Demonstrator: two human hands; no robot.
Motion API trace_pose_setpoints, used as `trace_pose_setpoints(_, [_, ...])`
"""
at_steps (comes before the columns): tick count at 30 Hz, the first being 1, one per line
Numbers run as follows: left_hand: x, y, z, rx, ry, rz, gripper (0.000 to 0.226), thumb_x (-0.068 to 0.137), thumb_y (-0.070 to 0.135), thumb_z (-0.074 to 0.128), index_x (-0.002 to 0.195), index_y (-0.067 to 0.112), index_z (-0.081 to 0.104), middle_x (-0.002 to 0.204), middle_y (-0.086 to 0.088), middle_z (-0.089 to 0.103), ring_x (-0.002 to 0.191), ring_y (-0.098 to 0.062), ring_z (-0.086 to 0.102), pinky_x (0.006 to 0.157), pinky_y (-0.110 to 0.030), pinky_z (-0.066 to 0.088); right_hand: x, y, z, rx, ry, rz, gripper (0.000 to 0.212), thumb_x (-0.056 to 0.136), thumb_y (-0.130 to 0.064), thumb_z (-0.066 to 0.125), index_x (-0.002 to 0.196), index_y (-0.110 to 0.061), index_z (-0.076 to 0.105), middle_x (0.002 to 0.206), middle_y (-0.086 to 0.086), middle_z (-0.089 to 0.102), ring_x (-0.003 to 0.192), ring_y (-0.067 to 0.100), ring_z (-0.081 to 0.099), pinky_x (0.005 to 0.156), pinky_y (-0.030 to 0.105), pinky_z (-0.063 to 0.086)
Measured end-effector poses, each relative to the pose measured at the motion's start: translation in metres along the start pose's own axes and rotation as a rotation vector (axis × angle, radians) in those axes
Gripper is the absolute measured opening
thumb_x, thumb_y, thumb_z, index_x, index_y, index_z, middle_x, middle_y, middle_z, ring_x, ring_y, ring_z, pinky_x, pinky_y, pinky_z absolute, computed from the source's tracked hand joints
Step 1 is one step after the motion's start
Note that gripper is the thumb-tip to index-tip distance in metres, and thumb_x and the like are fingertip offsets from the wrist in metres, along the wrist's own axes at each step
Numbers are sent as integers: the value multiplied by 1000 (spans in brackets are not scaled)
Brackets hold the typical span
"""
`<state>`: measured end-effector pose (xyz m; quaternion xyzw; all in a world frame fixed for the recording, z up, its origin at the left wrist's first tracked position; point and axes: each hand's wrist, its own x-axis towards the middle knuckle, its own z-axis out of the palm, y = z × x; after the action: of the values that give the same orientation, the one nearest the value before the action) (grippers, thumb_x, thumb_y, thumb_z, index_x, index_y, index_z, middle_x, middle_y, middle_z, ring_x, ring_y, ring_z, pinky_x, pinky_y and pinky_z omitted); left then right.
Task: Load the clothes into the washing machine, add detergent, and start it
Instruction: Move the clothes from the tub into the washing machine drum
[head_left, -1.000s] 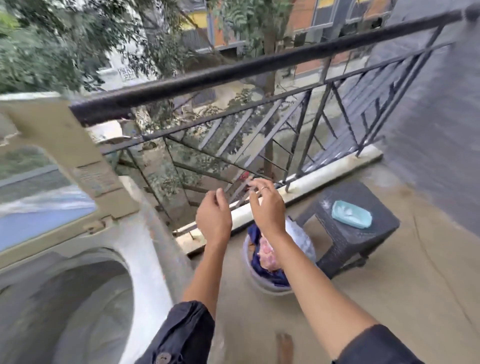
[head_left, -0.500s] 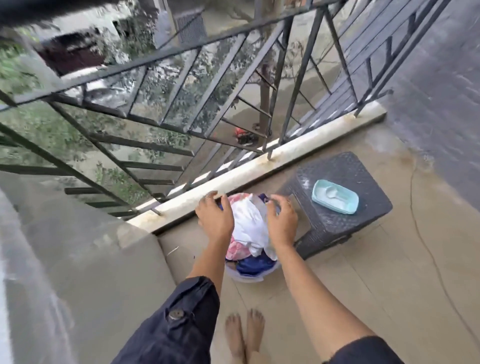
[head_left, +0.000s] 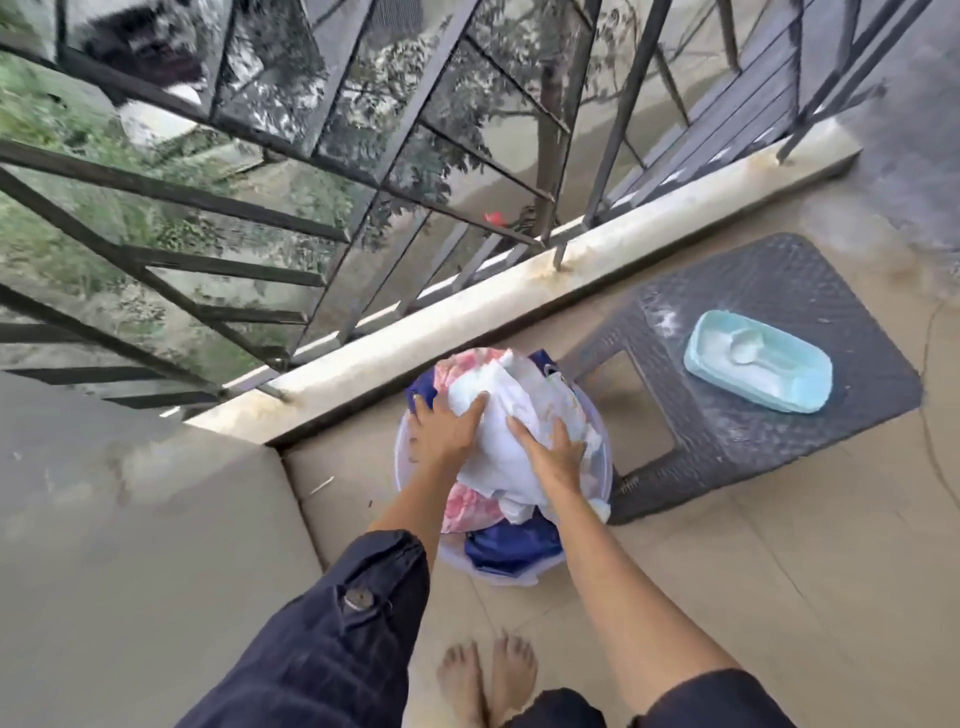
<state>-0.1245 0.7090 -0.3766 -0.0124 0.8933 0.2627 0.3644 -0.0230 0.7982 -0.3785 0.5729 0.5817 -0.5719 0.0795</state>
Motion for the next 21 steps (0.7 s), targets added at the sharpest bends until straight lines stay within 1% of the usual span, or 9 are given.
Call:
trace_pose_setpoints(3, [6, -10, 8, 53, 38, 60, 73, 86, 65, 45, 140, 16, 44, 156, -14, 22, 144, -31, 20, 116, -45, 21, 8, 4, 6, 24, 30, -52, 77, 64, -65, 68, 124, -18, 57, 137, 10, 47, 122, 29, 49, 99, 35, 41])
trace_pose_setpoints(4, [2, -11, 9, 15, 89, 94, 64, 89, 57, 48, 135, 12, 49, 155, -13, 26, 143, -29, 24, 116, -43, 22, 9, 6, 6, 33, 64, -73, 74, 61, -66, 67, 115, -15, 62, 127, 11, 57, 115, 29, 54, 94, 34, 45])
trace_pose_setpoints(6, [-10, -7, 6, -117, 120, 140, 49, 93, 44, 51, 126, 7, 55, 146, -9, 39, 136, -26, 34, 110, -35, 27, 0, 4, 2, 76, 107, -88, 57, 70, -52, 68, 107, -9, 65, 114, 12, 65, 106, 30, 59, 83, 31, 44])
trace_pose_setpoints(8, [-27, 2, -1, -273, 46, 126, 38, 95, 38, 51, 115, 7, 57, 126, -8, 53, 121, -25, 46, 99, -33, 34, -12, -1, -6, 118, 152, -82, 46, 79, -39, 68, 111, -6, 63, 114, 13, 66, 105, 30, 59, 81, 29, 42])
trace_pose_setpoints(11, [-51, 18, -14, -449, -41, 89, 39, 96, 39, 48, 111, 5, 59, 115, -9, 61, 112, -27, 53, 96, -35, 38, -37, -16, -19, 205, 214, -92, 43, 82, -32, 67, 112, -1, 62, 112, 15, 66, 104, 31, 59, 82, 30, 42])
trace_pose_setpoints(13, [-69, 30, -25, -524, -65, 73, 37, 96, 40, 48, 113, 11, 61, 117, -6, 63, 112, -26, 56, 100, -36, 40, -54, -32, -28, 257, 255, -106, 43, 81, -31, 68, 112, -2, 63, 111, 14, 65, 104, 31, 59, 85, 32, 46])
trace_pose_setpoints(16, [-94, 46, -42, -627, -92, 51, 33, 91, 46, 51, 108, 21, 64, 111, 0, 68, 106, -24, 61, 102, -42, 44, -79, -58, -40, 319, 271, -158, 43, 77, -29, 70, 110, -3, 65, 111, 14, 67, 104, 32, 62, 91, 43, 51])
trace_pose_setpoints(19, [-117, 60, -58, -814, -130, 89, 31, 80, 49, 61, 93, 21, 66, 103, -6, 71, 100, -28, 65, 98, -50, 48, -107, -82, -54, 441, 241, -186, 35, 75, -21, 69, 103, -1, 68, 98, 10, 69, 93, 30, 64, 81, 39, 54])
trace_pose_setpoints(21, [-127, 66, -67, -923, -146, 105, 42, 71, 54, 66, 91, 17, 66, 105, -12, 69, 103, -30, 64, 99, -52, 46, -129, -98, -64, 524, 185, -203, 21, 76, -14, 67, 94, -3, 69, 85, 5, 65, 81, 24, 62, 67, 29, 50])
